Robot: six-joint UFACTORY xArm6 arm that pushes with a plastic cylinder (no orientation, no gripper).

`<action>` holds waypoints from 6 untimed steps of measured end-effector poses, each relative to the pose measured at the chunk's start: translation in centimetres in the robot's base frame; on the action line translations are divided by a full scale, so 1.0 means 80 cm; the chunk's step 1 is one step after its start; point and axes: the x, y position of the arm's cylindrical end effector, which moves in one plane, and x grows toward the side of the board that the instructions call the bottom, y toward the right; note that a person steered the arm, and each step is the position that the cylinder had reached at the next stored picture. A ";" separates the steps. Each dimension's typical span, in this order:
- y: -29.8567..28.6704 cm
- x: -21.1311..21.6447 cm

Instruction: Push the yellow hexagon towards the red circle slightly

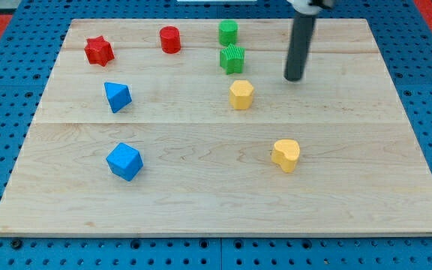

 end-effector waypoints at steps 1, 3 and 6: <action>-0.030 0.060; -0.093 0.040; 0.002 0.074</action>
